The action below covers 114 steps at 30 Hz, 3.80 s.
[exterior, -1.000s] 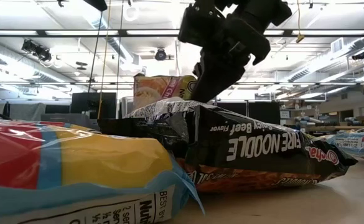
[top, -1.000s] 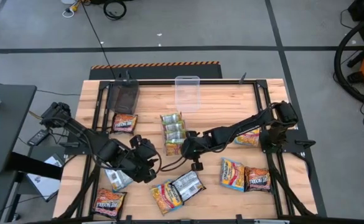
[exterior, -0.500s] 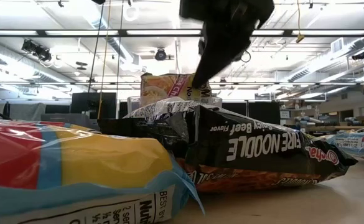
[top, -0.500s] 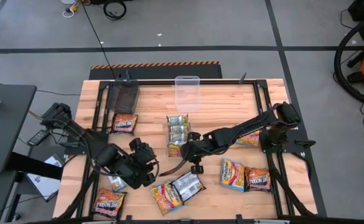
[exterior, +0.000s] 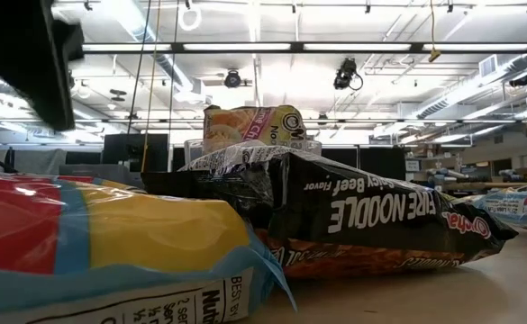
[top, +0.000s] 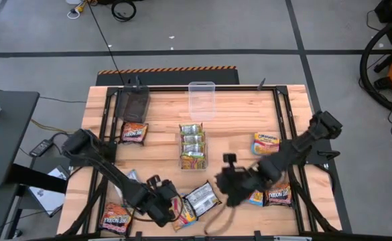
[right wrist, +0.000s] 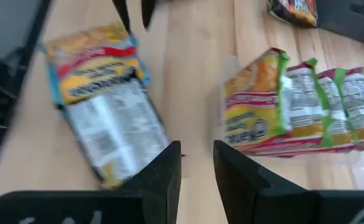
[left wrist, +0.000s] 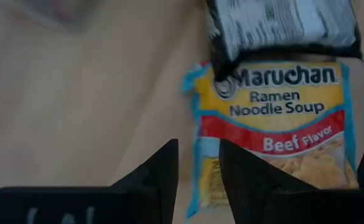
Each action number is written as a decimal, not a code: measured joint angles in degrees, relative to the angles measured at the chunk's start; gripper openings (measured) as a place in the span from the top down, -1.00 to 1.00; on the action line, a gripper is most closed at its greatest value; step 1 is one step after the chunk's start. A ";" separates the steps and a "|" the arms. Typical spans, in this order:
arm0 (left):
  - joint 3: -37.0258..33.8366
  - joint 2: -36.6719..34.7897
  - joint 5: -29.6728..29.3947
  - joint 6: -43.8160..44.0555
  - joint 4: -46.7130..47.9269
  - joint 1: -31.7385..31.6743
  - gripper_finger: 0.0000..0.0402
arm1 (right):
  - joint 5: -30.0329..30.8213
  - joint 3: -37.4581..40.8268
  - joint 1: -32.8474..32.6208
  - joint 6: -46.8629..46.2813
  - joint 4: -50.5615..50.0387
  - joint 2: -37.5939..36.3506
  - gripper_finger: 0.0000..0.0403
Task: Sort Maruchan noodles
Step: Put the blue noodle pack into the black bin
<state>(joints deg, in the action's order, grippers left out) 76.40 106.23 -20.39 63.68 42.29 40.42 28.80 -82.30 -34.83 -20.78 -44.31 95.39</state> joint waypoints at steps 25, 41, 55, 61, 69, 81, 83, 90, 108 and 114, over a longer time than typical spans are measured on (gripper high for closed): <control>-3.55 4.17 19.29 -9.78 -10.74 -8.50 0.01 | 4.68 2.21 -18.36 -26.49 3.05 0.35 0.49; -7.76 3.85 23.90 -11.91 -16.30 -8.36 0.51 | 1.43 9.46 -22.89 -31.18 6.23 0.33 0.49; 0.80 -12.94 12.35 -11.64 19.72 -6.12 0.98 | 3.84 9.49 -24.30 -37.48 -3.17 0.22 0.49; 3.90 -18.52 0.81 -12.61 38.05 -8.73 0.99 | 9.52 9.49 -21.59 -30.74 -3.15 0.22 0.49; 4.17 -23.52 -14.71 -35.18 47.29 -22.35 0.99 | 10.95 9.49 -15.19 -22.59 -4.55 0.22 0.49; 4.17 -24.95 -24.62 -69.97 46.35 -58.39 1.00 | 14.32 9.52 -10.03 -25.46 -18.44 0.17 0.49; 3.97 -24.86 -24.78 -73.29 42.85 -64.12 1.00 | 15.33 10.15 -9.65 -26.16 -18.94 0.16 0.49; -0.81 -24.28 -22.59 -88.16 24.57 -76.63 1.00 | 16.24 14.46 -9.55 -32.47 -18.88 0.15 0.49; -7.58 -12.51 -17.71 -106.40 4.33 -89.44 0.97 | 12.04 19.26 -9.92 -43.67 -18.34 0.15 0.49; -7.58 -9.27 -19.00 -107.53 2.28 -91.01 0.94 | 12.04 19.26 -9.92 -44.01 -18.34 0.16 0.49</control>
<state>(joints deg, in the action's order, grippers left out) 68.82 96.96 -39.39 -43.85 44.57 -50.59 40.84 -63.05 -44.75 -64.79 -62.65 95.55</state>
